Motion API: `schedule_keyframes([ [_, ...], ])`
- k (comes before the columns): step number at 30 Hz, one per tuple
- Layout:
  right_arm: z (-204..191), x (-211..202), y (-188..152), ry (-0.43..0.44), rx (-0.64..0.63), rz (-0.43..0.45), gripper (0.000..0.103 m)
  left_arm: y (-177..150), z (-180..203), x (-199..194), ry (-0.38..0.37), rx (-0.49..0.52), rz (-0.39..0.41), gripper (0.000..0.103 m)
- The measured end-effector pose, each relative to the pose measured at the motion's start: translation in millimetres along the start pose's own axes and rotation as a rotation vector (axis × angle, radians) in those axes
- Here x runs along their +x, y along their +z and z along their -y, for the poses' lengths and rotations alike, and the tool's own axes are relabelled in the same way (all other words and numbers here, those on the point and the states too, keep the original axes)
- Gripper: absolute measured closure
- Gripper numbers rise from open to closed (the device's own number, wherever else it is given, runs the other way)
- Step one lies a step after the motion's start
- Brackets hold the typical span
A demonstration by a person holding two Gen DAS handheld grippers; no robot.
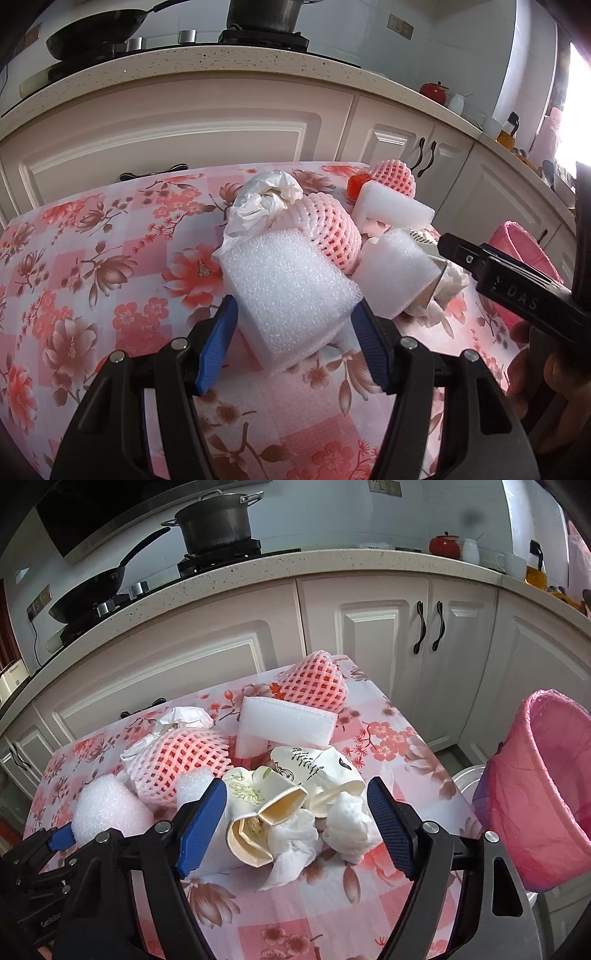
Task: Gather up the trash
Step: 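Grasp white foam block with left tool while right tool grasps paper cup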
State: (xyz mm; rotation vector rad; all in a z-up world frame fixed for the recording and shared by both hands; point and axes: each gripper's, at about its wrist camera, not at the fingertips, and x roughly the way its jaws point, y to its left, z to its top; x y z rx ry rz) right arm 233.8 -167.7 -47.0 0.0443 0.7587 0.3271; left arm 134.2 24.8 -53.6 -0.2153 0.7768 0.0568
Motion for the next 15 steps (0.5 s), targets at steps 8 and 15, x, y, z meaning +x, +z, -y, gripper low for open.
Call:
schedule_keyframes([
  [8, -12, 24, 0, 0.032, -0.041, -0.086, 0.077, 1, -5, -2, 0.001, -0.011, 0.007, 0.042],
  [15, -24, 14, -10, 0.064, -0.090, -0.074, 0.088, 0, -7, -5, 0.003, -0.015, 0.009, 0.042],
])
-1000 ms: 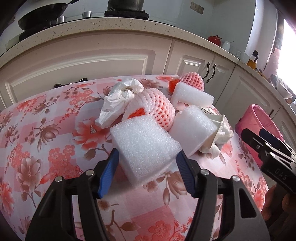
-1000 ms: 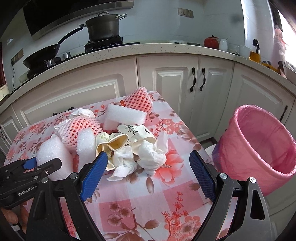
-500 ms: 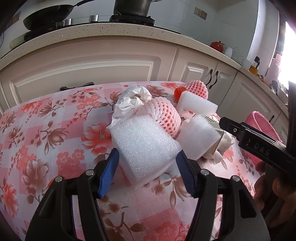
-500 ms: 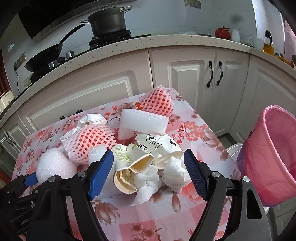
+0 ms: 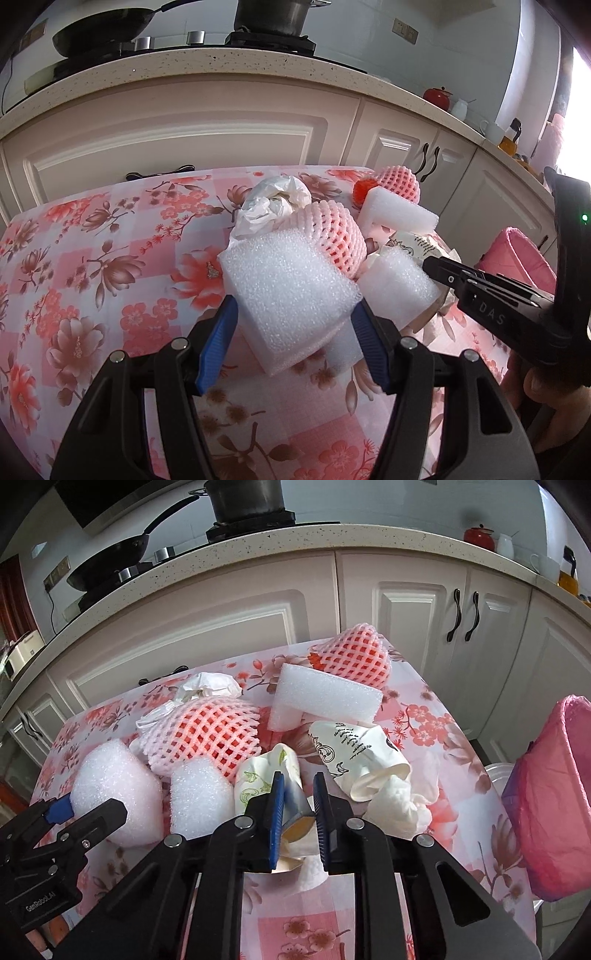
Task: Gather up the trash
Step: 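Grasp white foam block with left tool while right tool grasps paper cup, then carry foam block and paper cup over the pink bin and release both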
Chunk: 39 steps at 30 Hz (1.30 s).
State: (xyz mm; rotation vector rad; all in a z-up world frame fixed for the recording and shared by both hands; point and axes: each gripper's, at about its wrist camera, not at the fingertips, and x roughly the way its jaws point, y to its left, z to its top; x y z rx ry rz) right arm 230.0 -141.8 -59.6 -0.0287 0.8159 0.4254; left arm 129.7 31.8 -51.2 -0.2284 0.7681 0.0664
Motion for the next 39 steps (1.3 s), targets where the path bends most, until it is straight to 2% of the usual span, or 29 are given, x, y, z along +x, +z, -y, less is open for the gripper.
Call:
schedule_keyframes([
  [14, 8, -59, 9, -0.011, 0.031, 0.119, 0.088, 9, 6, -21, -0.004, 0.007, 0.055, 0.042],
  [27, 30, -94, 14, -0.102, 0.060, 0.194, 0.088, 30, 21, -38, -0.012, 0.029, 0.119, 0.042],
  [39, 63, -116, 14, -0.183, 0.084, 0.237, 0.088, 54, 64, -39, -0.074, 0.085, 0.156, 0.042],
])
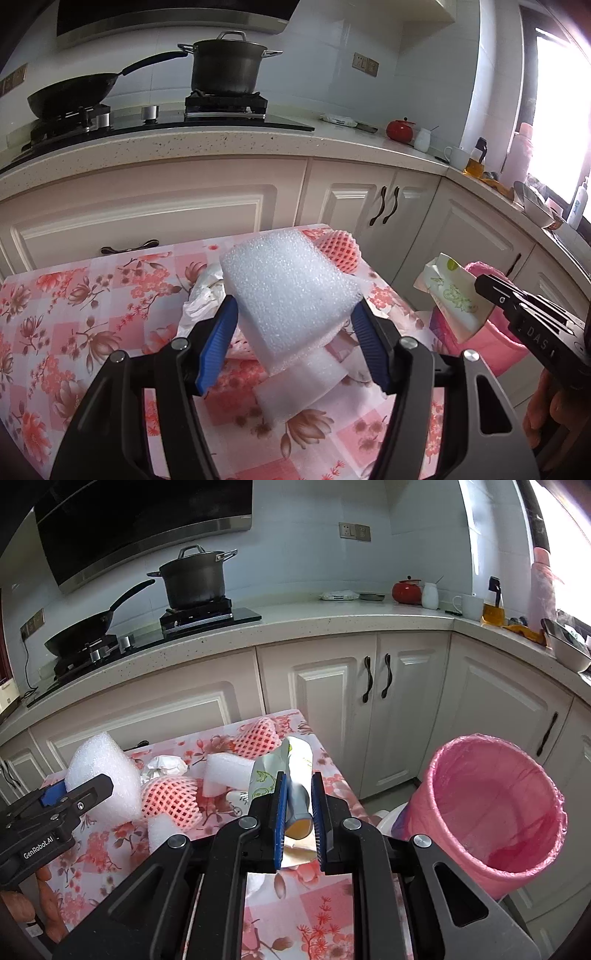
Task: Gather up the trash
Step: 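Carry foam block and paper cup over the pink bin and release both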
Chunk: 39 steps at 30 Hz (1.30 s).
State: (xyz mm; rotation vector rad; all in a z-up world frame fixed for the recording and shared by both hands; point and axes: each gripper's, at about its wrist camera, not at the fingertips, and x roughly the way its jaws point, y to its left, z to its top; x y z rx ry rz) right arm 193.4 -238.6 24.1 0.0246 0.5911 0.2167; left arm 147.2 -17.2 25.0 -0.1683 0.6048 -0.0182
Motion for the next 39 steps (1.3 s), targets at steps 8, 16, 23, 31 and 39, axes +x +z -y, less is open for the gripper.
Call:
schedule_keyframes([
  [8, 39, -12, 6, -0.064, 0.034, 0.029, 0.088, 15, 42, 14, -0.078, 0.046, 0.012, 0.042],
  [16, 90, -23, 7, -0.131, 0.075, 0.048, 0.088, 25, 93, 29, -0.155, 0.091, 0.006, 0.042],
  [23, 134, -31, 8, -0.194, 0.115, 0.064, 0.088, 32, 146, 45, -0.240, 0.133, -0.004, 0.042],
  [31, 176, -34, 1, -0.252, 0.159, 0.062, 0.088, 37, 209, 63, -0.348, 0.182, -0.019, 0.042],
  [39, 213, -36, -6, -0.300, 0.195, 0.067, 0.088, 35, 259, 83, -0.437, 0.223, -0.053, 0.042],
])
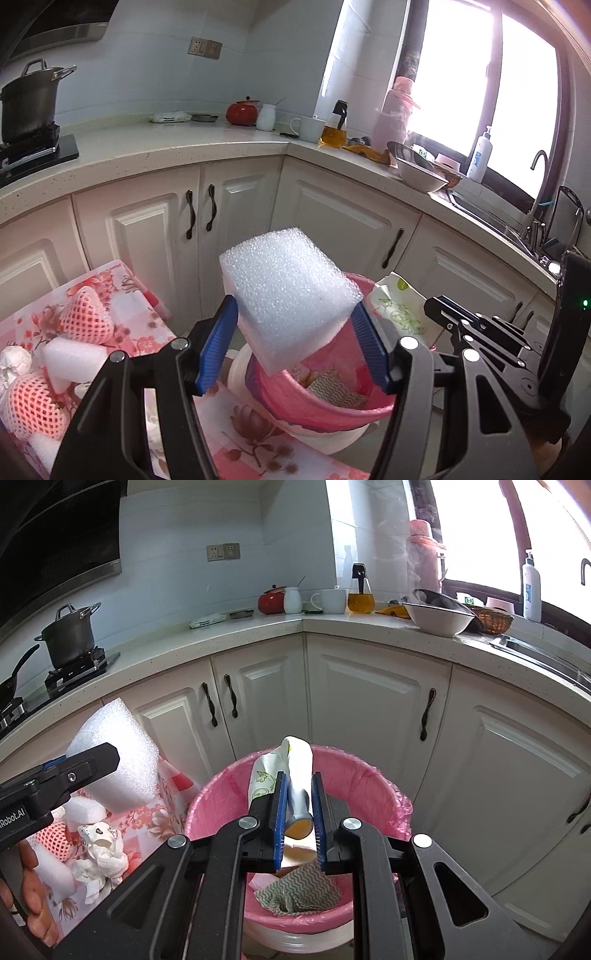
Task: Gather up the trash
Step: 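Carry foam block and paper cup over the pink bin and release both, then move both tools back from the bin toward the table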
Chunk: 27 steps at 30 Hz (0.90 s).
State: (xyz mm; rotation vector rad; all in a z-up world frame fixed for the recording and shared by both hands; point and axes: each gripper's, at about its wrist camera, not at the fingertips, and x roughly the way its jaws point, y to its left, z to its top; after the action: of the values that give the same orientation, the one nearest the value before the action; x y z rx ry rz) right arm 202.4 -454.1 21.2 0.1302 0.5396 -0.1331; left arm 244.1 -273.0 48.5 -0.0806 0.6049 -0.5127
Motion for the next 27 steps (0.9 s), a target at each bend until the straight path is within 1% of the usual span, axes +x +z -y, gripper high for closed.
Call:
schedule_keyframes([
  [8, 24, 7, -1, -0.013, 0.037, -0.004, 0.088, 1, 19, 29, -0.069, 0.023, -0.042, 0.042],
  [14, 32, 11, -2, -0.009, 0.052, -0.003, 0.088, 3, 30, 46, -0.096, 0.039, -0.067, 0.042],
  [17, 32, 12, -2, -0.011, 0.053, -0.004, 0.088, 4, 35, 53, -0.110, 0.043, -0.084, 0.039],
  [18, 33, 12, -2, -0.013, 0.056, -0.003, 0.088, 4, 36, 54, -0.113, 0.040, -0.086, 0.034],
  [22, 37, 12, -4, -0.028, 0.075, -0.002, 0.087, 3, 33, 53, -0.102, 0.030, -0.086, 0.032],
  [27, 40, 7, -9, -0.037, 0.090, 0.010, 0.087, 0, 20, 44, -0.079, -0.002, -0.074, 0.032],
])
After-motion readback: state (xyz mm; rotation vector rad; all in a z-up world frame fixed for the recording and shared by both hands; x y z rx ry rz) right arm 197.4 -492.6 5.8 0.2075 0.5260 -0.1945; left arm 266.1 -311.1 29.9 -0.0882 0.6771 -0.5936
